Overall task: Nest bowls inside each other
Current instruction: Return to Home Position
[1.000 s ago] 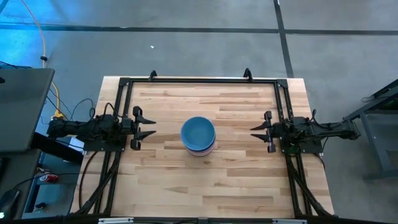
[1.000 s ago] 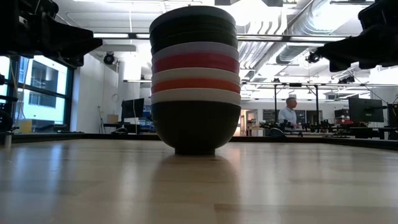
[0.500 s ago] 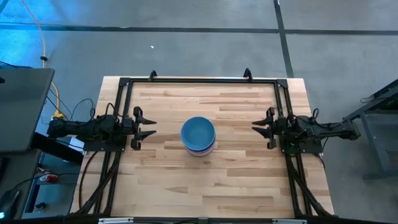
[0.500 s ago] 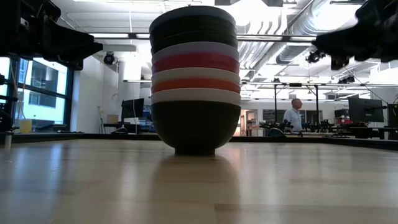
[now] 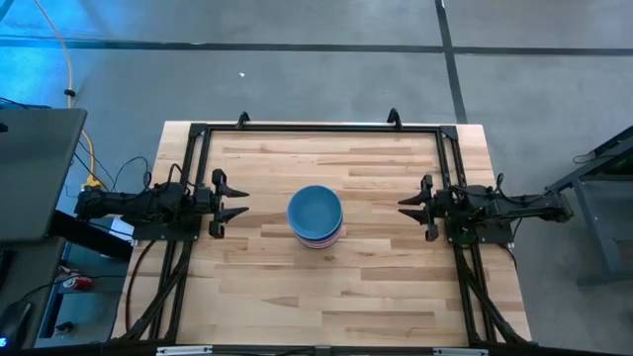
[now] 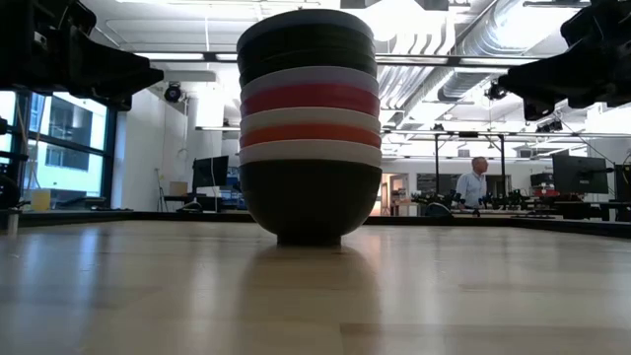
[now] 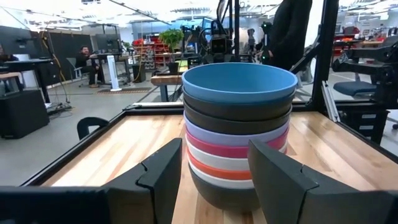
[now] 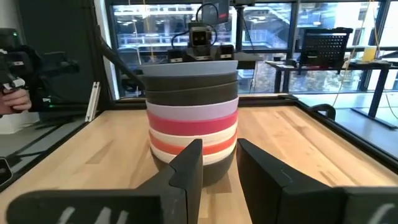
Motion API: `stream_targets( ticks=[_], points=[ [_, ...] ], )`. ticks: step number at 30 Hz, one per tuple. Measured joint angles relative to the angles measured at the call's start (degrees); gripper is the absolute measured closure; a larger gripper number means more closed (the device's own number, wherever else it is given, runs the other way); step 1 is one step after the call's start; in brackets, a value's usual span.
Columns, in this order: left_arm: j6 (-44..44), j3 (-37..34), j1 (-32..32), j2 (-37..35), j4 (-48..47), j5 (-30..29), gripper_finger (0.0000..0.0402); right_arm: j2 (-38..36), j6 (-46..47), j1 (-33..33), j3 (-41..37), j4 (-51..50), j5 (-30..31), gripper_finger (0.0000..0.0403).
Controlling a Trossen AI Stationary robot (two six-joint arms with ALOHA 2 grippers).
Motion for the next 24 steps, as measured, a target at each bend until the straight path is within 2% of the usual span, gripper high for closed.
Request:
stream_targets(
  ticks=[12, 19, 24],
  points=[
    [-0.28, 0.0, 0.01, 0.0, 0.0, -0.02, 0.0229, 0.0, -0.44, 0.02, 0.0, 0.02, -0.5, 0.0311],
    [-0.44, 0.0, -0.01, 0.0, 0.0, 0.0, 0.0229, 0.0, -0.46, 0.02, 0.0, 0.02, -7.47, 0.0311],
    [-0.44, 0.0, 0.01, 0.0, 0.0, 0.01, 0.0229, 0.0, -0.35, 0.02, 0.0, -0.6, -6.32, 0.0311]
  ],
)
